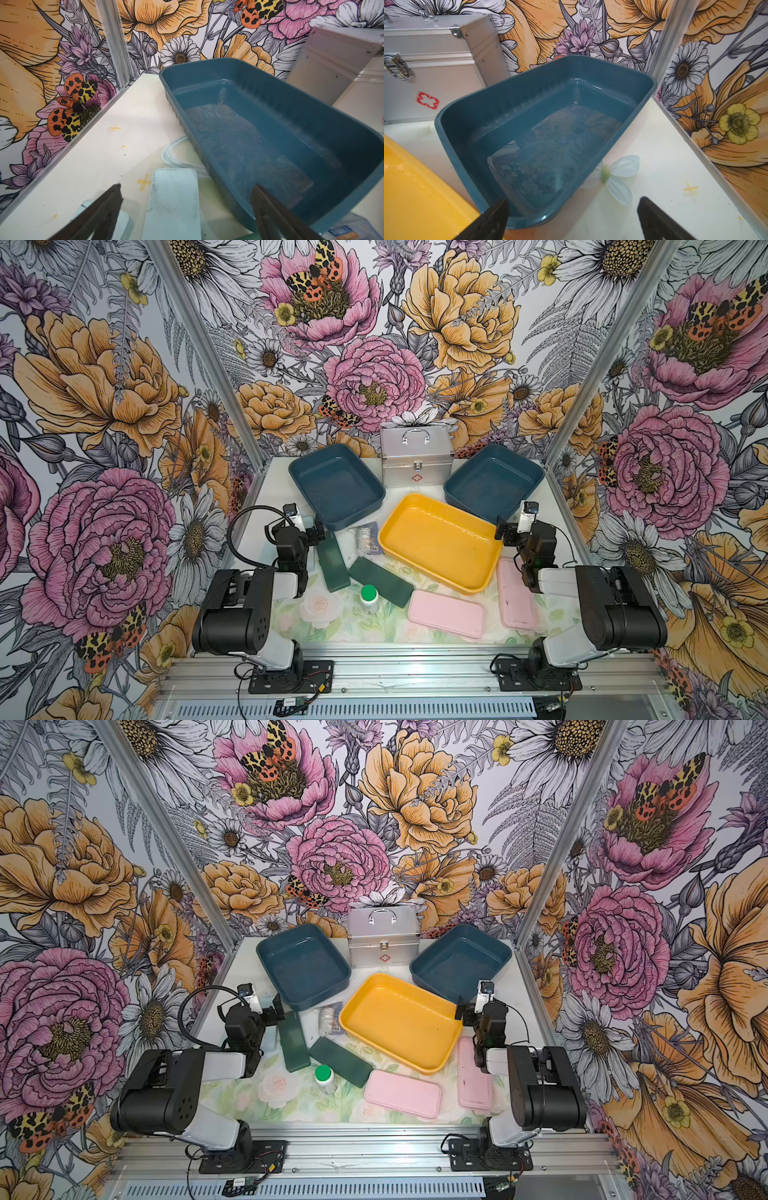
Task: Place the pencil cases by color into the storage box
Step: Move the storage box to the corner of the board.
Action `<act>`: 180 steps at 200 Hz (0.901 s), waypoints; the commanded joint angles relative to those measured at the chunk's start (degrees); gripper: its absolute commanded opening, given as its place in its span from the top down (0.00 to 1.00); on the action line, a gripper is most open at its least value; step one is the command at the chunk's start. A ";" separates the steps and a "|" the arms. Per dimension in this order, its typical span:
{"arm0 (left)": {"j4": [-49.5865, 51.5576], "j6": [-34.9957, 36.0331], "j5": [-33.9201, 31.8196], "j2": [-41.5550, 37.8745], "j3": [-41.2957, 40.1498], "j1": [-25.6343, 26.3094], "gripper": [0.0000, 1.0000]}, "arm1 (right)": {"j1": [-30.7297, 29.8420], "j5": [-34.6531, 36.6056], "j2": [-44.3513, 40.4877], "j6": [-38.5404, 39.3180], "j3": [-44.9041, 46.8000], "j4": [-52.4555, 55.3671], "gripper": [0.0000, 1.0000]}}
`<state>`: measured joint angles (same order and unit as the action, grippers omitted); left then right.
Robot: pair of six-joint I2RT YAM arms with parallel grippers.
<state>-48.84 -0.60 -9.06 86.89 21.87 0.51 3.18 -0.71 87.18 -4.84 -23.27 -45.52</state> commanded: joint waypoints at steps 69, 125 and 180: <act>0.06 0.27 -0.89 0.06 0.54 -0.16 0.01 | -0.46 -0.35 0.27 0.74 -0.46 -0.34 0.00; 0.15 0.25 -0.61 0.08 0.56 -0.34 0.01 | -0.22 -0.78 0.45 0.71 -0.82 -0.01 0.00; 4.41 0.20 -5.18 -2.47 2.20 0.87 0.01 | -0.38 0.18 -2.48 0.40 -4.04 7.90 0.00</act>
<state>-48.40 -0.62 -9.30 86.89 21.91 0.54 3.18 -0.64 87.07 -4.89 -23.81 -43.86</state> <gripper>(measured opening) 0.987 0.995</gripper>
